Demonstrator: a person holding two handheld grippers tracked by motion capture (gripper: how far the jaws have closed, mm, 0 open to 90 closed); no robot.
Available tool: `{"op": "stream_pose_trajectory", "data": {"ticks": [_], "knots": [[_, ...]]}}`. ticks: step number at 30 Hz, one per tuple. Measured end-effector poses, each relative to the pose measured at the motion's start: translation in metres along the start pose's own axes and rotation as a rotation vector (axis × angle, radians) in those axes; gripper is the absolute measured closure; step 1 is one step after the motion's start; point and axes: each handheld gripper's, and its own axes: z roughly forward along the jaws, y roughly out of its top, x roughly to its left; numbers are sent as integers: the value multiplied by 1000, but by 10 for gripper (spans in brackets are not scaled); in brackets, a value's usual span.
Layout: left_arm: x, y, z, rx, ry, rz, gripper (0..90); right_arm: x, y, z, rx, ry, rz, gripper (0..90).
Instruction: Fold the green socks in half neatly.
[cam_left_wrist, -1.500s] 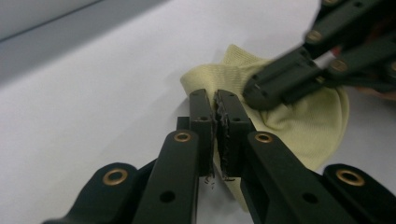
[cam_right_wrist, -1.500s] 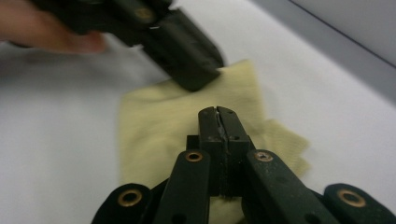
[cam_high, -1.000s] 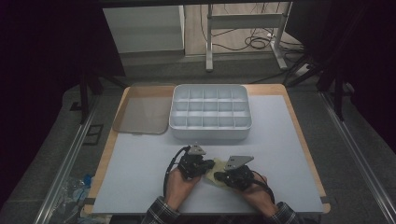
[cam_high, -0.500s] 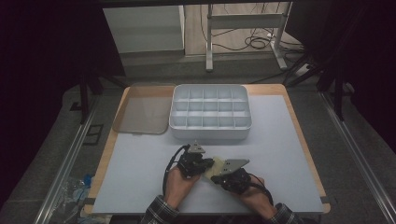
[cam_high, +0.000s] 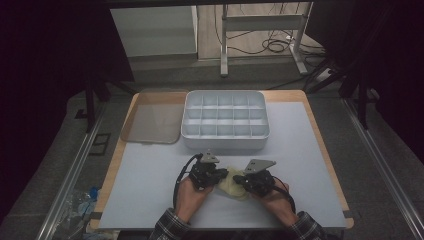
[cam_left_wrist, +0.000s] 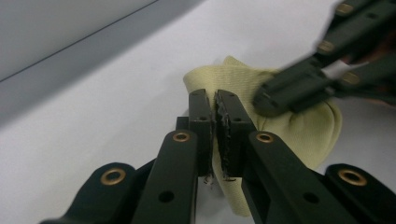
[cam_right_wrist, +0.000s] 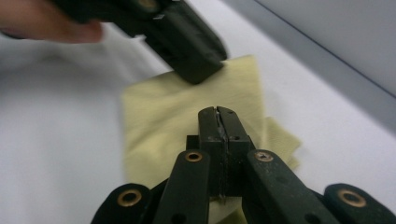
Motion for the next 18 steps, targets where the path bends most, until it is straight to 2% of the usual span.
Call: {"op": "stream_pose_trajectory", "data": {"ticks": [3,8,11,13,18], "knots": [[1,0,0,8,1,-3,857,-4,1,9,11,-16,4,895],[1,1,1,7,-1,-8,859,-7,1,15,9,-5,25,897],[0,2,0,11,-2,-2,856,-7,2,12,13,-1,21,892],[-1,3,-1,8,-2,0,854,-8,2,7,5,-4,30,856],[-3,5,-2,-1,-7,0,851,-11,0,-9,-25,-49,28,757]]}}
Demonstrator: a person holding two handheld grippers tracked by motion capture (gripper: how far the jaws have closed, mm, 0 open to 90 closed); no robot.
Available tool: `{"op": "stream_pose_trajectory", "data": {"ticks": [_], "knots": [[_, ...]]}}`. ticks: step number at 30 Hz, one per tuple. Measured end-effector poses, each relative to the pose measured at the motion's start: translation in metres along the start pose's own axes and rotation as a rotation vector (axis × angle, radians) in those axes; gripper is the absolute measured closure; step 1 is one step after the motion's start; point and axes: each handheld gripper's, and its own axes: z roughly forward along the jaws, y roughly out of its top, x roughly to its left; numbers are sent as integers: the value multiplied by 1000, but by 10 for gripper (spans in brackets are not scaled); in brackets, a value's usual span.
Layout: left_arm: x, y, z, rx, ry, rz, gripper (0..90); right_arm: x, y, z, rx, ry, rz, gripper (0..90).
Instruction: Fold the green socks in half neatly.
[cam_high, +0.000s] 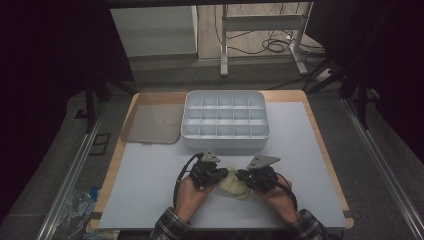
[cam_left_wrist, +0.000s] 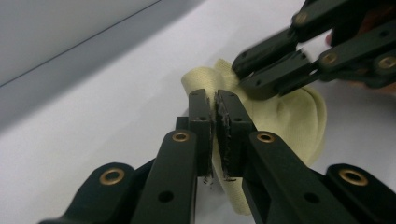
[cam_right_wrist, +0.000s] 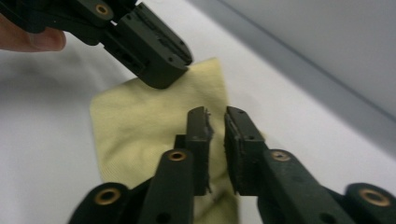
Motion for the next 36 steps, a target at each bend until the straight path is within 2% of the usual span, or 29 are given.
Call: {"op": "stream_pose_trajectory", "data": {"ticks": [3,6,11,15,21,26,36], "knots": [[-2,1,-1,4,-4,6,849,-3,-1,-9,-9,-34,-2,725],[-5,4,-1,-5,-13,11,847,-5,-5,-9,14,-57,-3,724],[-11,7,-1,-7,-33,26,842,-9,-12,-2,28,-41,20,721],[-16,8,1,-10,-51,31,836,-12,-11,-8,15,-40,33,659],[-21,9,4,-8,-75,35,825,-22,-12,-21,-7,-92,47,603],[-26,11,7,-4,-98,41,812,-30,-16,-30,-16,-105,75,566],[-37,9,19,18,-136,54,781,-38,-23,-37,-25,-110,107,508]]}}
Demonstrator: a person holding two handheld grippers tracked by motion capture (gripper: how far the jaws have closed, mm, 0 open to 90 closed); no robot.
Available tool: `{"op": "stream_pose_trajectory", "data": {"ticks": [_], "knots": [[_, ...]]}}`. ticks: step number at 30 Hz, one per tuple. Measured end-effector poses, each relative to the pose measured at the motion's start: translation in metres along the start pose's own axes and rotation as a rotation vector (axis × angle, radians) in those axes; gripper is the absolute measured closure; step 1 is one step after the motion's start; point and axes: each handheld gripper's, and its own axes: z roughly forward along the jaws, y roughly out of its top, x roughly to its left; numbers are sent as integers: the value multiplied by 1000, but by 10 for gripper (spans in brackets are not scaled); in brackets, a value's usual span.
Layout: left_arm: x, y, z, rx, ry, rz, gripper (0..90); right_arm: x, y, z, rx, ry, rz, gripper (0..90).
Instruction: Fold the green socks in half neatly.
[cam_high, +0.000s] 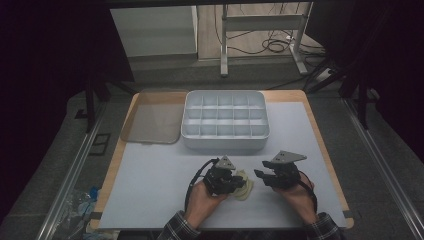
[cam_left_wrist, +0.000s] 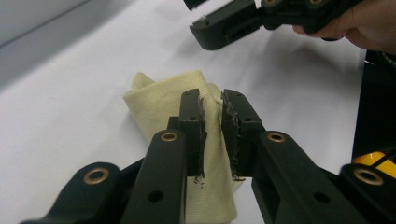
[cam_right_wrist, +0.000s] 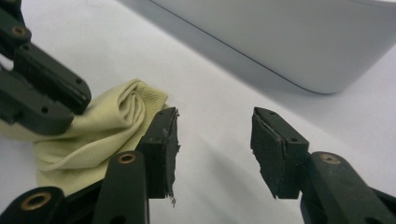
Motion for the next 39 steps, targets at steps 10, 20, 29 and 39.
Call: {"op": "stream_pose_trajectory", "data": {"ticks": [10,20,29,39], "knots": [[-5,-3,13,16,-26,2,747,-2,-3,-2,-4,1,17,486],[-8,-6,15,8,-33,13,697,6,-1,-4,-33,55,22,464],[-8,-8,13,0,-41,27,646,17,0,1,-34,100,-1,446],[-10,-7,3,-20,-7,41,567,16,-6,10,-8,86,16,447]]}}
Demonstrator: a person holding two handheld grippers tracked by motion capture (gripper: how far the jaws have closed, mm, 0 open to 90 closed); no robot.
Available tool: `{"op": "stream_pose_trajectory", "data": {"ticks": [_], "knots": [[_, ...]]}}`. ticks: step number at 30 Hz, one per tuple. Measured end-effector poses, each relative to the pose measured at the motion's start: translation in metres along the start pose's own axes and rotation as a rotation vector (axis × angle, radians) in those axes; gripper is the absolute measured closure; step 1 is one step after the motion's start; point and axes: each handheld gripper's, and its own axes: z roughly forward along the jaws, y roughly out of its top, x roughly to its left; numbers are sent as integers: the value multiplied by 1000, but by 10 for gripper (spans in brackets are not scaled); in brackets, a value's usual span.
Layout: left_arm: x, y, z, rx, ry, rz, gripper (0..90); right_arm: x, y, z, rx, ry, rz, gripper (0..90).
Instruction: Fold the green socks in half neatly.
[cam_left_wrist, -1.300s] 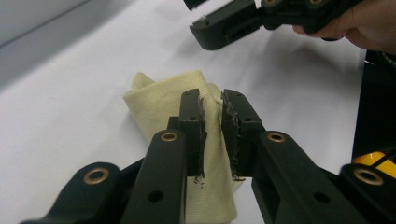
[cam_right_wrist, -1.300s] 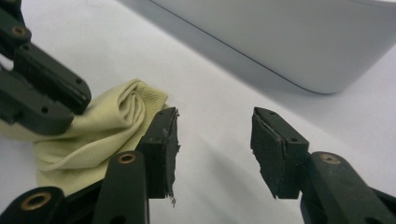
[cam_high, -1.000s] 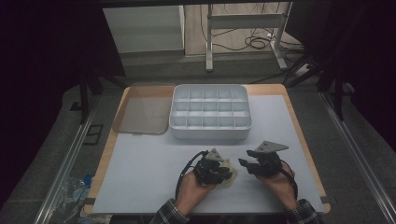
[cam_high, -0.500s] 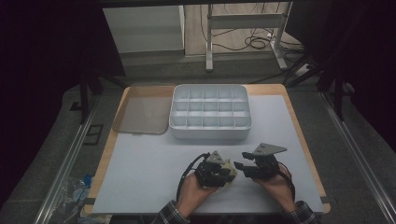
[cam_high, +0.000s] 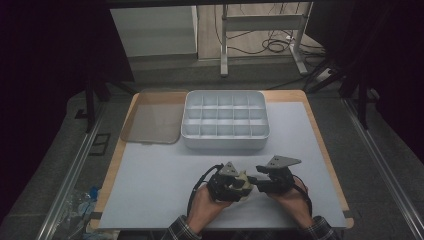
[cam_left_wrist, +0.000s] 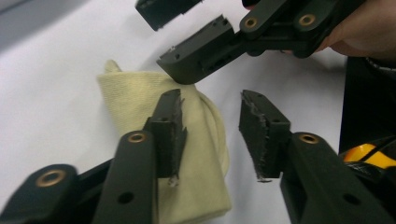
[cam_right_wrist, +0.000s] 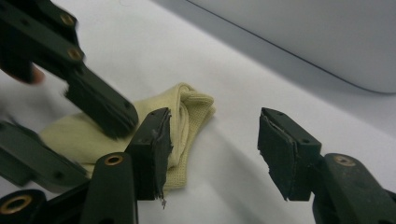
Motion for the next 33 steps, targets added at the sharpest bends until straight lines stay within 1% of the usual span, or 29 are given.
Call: {"op": "stream_pose_trajectory", "data": {"ticks": [3,4,6,7,9,11,12,14,16,18,20,22,24,25,27,30,33], "knots": [[4,-1,-10,-11,59,5,512,-1,-1,0,2,0,5,447],[6,-1,-13,-7,80,10,487,-1,-1,0,3,-1,5,446],[11,-3,-14,-4,126,2,388,-1,-1,1,4,-2,6,447],[12,-5,-14,3,139,-1,356,-1,-1,1,5,-2,7,447],[15,-8,-11,10,144,-17,301,-1,-1,1,6,-2,7,447],[15,-12,-8,18,136,-26,283,-1,-1,1,7,-2,7,446],[15,-13,-6,20,140,-30,273,-1,-1,2,8,-3,6,446],[15,-15,-2,33,149,-23,236,-1,-2,2,10,-4,5,446],[15,-16,1,33,159,-22,202,-1,-2,2,13,-6,1,447],[14,-16,4,34,168,-18,186,-1,-1,2,14,-8,0,446],[13,-17,6,33,188,-11,148,-1,0,-1,4,-10,-2,446],[12,-16,7,36,196,-7,128,-1,2,-6,-15,-16,-6,446],[11,-16,9,37,209,-3,107,0,5,-8,-34,-4,-7,446],[11,-15,9,40,210,-5,97,1,5,-7,-35,2,-11,444],[10,-15,12,40,208,-6,86,3,4,-4,-26,9,-20,441],[8,-15,14,34,205,-10,79,4,1,3,-3,-4,-21,441],[8,-14,16,37,198,-9,75,2,-1,5,11,-13,-13,442]]}}
